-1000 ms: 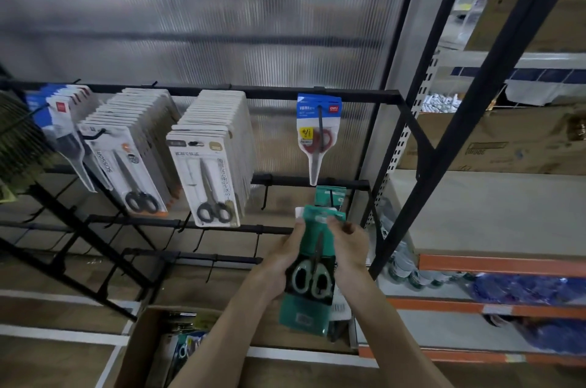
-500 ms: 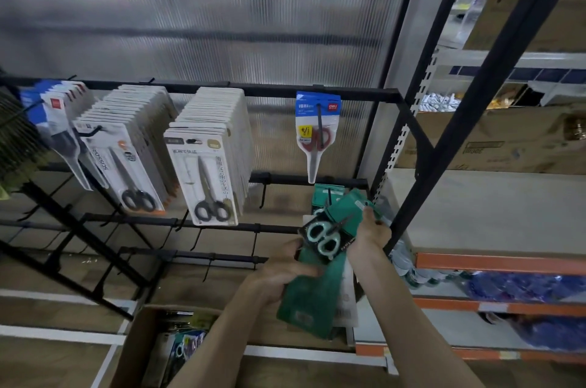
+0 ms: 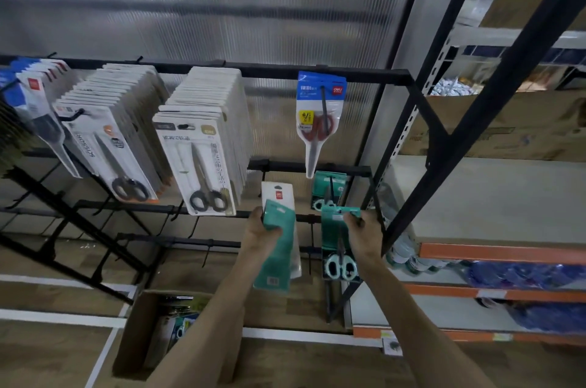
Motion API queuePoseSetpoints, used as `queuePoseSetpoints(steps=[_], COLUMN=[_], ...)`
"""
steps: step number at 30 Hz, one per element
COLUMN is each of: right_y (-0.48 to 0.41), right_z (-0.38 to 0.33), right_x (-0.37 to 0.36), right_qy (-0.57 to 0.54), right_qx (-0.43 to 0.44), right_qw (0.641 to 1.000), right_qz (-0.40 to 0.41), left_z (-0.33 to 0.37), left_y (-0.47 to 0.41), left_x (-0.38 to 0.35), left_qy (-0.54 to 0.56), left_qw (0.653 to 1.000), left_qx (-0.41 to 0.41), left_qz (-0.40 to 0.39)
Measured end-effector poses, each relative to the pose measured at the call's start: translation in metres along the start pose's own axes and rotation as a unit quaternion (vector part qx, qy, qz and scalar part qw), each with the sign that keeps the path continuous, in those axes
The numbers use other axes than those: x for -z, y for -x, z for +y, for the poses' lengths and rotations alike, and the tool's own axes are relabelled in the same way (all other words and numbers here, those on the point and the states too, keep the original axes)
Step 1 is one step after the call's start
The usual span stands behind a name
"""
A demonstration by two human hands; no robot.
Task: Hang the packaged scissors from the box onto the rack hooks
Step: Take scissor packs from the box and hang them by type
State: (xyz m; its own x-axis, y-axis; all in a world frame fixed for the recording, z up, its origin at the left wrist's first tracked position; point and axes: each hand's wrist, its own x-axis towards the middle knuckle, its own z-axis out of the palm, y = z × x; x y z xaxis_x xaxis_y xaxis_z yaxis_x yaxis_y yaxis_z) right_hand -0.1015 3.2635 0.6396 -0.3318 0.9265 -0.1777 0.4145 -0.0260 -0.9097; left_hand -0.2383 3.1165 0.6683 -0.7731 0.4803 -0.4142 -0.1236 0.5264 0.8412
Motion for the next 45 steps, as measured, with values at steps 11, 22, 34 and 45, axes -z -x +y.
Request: queuePoseSetpoints(steps=[11, 22, 34, 45], right_y=[-0.05, -0.058, -0.076, -0.052], right_z=[0.002, 0.015, 0.01, 0.013], right_x=[-0.032, -0.043, -0.045, -0.036], right_qy=[0.008, 0.04, 0.072, 0.027], right_qx=[-0.058, -0.042, -0.062, -0.024], right_qw=[0.998, 0.998, 0.995, 0.999], right_qz=[-0.006, 0.0, -0.022, -0.022], left_z=[0.013, 0.014, 0.023, 0.028], left_y=[-0.023, -0.037, -0.043, -0.04], left_x=[-0.013, -0.012, -0.01, -0.006], left_qy=[-0.034, -0.044, -0.025, -0.079], left_qw=[0.999, 0.999, 0.998, 0.996], left_qx=[-0.04, -0.026, -0.05, -0.05], left_qz=[0.005, -0.006, -0.021, 0.005])
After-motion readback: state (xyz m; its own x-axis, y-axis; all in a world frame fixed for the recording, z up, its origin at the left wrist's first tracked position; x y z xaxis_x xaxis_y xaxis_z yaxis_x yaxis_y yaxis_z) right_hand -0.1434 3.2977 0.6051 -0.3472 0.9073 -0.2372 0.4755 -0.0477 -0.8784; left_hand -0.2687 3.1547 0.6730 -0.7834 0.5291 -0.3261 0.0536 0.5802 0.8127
